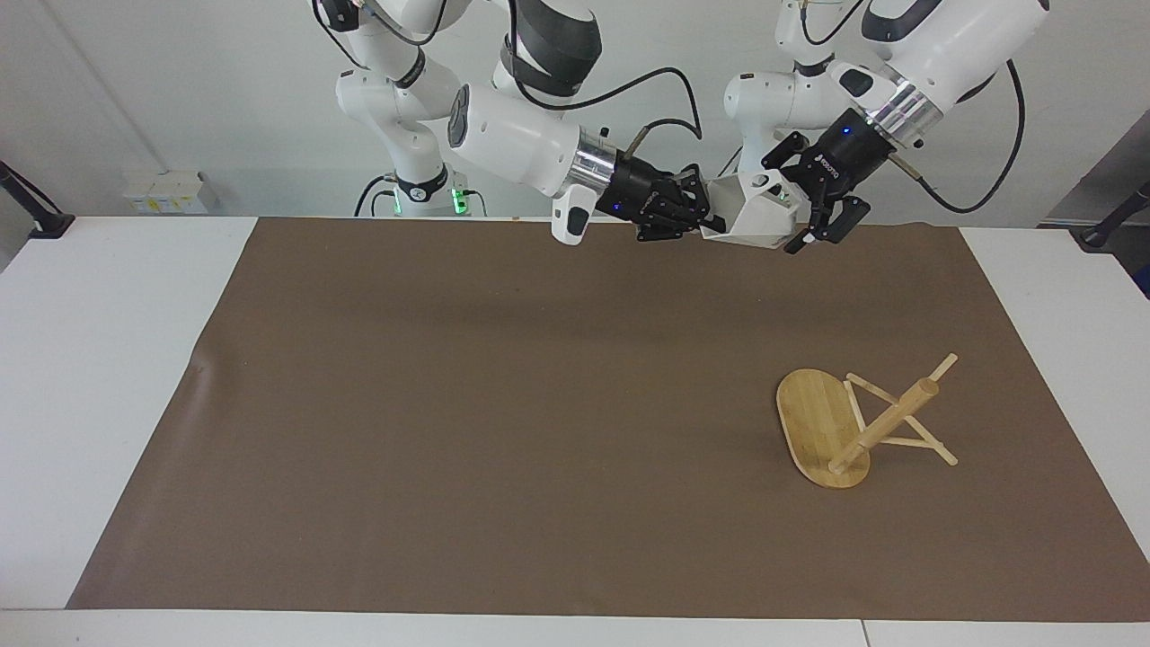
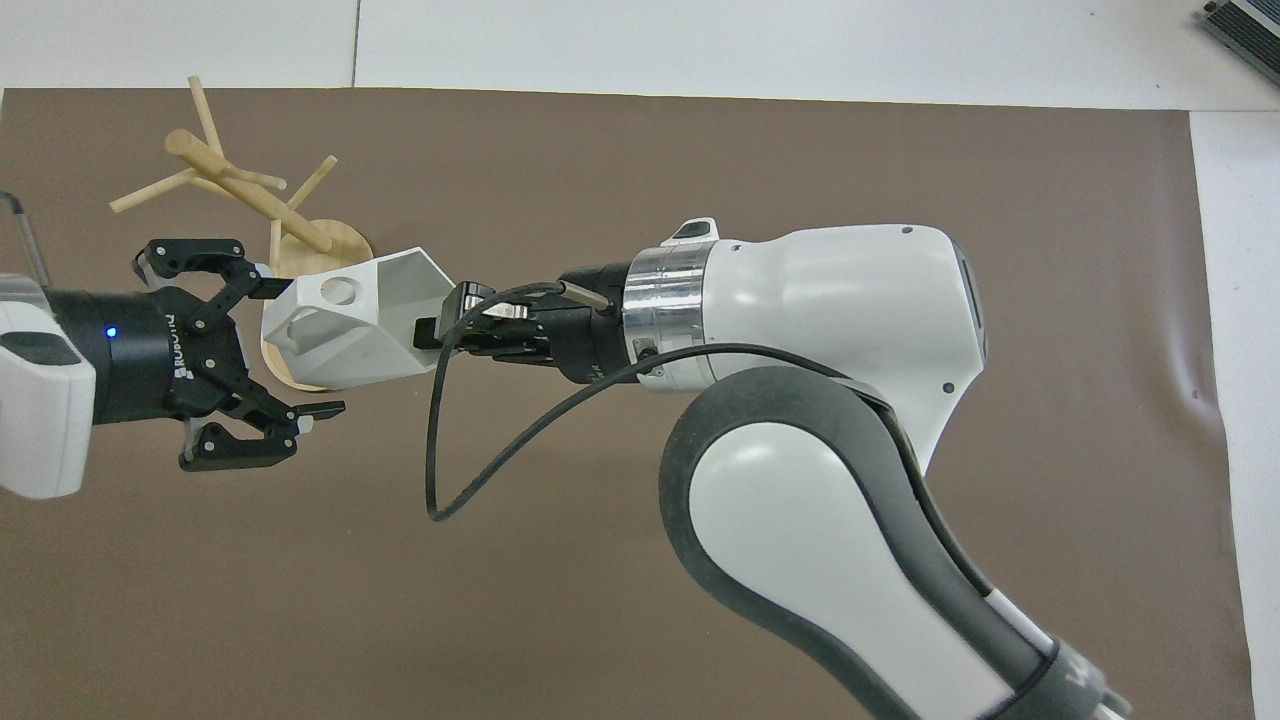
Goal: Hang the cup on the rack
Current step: 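Hold the cup with the right gripper while the left gripper grasps it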
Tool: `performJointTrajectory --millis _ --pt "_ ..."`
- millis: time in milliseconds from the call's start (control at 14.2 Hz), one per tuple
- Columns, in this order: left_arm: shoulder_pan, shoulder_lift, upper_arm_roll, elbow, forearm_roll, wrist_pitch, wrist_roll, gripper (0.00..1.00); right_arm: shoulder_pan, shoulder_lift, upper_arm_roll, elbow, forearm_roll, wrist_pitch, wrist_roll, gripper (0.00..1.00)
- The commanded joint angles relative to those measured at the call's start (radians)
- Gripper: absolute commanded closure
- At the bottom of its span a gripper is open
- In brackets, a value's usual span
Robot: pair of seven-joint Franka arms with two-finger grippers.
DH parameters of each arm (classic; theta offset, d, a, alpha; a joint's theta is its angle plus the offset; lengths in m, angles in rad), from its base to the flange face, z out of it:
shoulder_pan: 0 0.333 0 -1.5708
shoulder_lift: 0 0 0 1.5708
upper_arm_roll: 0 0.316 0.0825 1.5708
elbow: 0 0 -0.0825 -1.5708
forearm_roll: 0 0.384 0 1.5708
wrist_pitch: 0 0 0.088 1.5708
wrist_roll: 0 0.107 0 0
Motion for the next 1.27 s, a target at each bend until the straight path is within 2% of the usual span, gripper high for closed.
performJointTrajectory --millis 0,211,281,351,422,914,1054,1125,1195 --pt "-0.026 -0.041 0.006 -0.062 -0.036 0.054 0.019 0.00 -0.006 0.002 0.014 0.004 0.021 0.017 -0.001 1.00" --pt "-0.033 -0.044 0.006 -0.068 -0.051 0.060 0.019 0.00 -0.006 0.002 0.014 0.002 0.021 0.017 -0.001 1.00" --pt "-0.033 -0.044 0.007 -0.066 -0.054 0.057 0.015 0.36 -0.006 0.002 0.014 0.002 0.021 0.017 0.000 1.00" --pt "-0.033 -0.045 0.007 -0.068 -0.057 0.057 0.013 0.84 -0.006 0.002 0.014 0.002 0.021 0.019 0.000 1.00" --pt "-0.033 -0.045 0.007 -0.068 -0.058 0.057 -0.001 1.00 -0.006 0.002 0.013 0.002 0.021 0.019 0.000 1.00" --pt "-0.033 -0.044 0.007 -0.063 -0.077 0.072 -0.024 1.00 -0.004 0.002 0.014 0.002 0.004 0.022 0.020 0.99" --pt "-0.033 -0.041 0.007 -0.062 -0.077 0.074 -0.024 1.00 -0.004 0.002 0.013 0.002 0.002 0.027 0.016 0.86" --pt "-0.033 -0.041 0.007 -0.060 -0.077 0.074 -0.024 1.00 -0.004 0.002 0.013 0.002 -0.001 0.027 0.011 0.69" --pt "-0.034 -0.041 0.007 -0.060 -0.077 0.074 -0.024 1.00 -0.004 0.002 0.013 0.001 -0.011 0.027 0.007 0.59"
